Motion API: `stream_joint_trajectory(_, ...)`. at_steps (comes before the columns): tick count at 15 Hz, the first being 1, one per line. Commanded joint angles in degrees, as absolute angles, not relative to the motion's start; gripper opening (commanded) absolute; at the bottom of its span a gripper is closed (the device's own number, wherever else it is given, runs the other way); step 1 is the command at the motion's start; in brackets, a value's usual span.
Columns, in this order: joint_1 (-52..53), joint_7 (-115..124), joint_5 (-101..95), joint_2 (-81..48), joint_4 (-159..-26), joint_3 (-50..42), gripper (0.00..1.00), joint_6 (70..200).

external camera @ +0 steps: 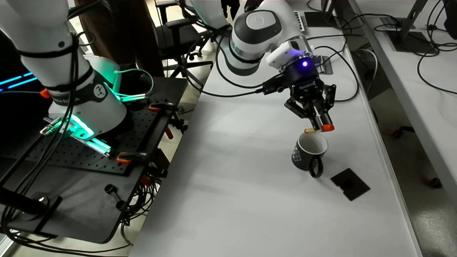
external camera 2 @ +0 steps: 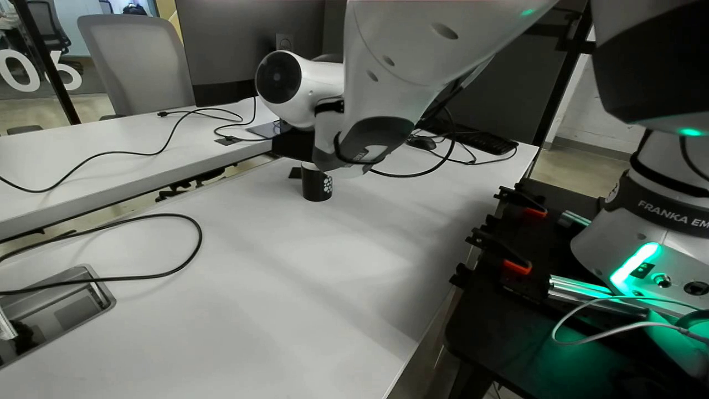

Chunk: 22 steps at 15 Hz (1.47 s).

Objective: Place the small baseball bat inside the black mug

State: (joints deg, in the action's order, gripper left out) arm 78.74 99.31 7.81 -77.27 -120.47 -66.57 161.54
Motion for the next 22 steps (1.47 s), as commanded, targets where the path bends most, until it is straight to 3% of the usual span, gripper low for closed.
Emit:
stream_joint_trajectory(1,78.46,101.77,7.88,-78.99,-118.74,-66.84,0.43,159.48)
stream_joint_trajectory(3,78.35,102.29,7.79,-78.88,-118.62,-66.81,0.50,158.98)
stream_joint_trajectory(10,78.04,103.50,7.47,-78.74,-118.52,-66.86,1.00,158.46)
stream_joint_trajectory(22,78.16,100.79,5.99,-76.16,-120.57,-66.42,1.00,161.03)
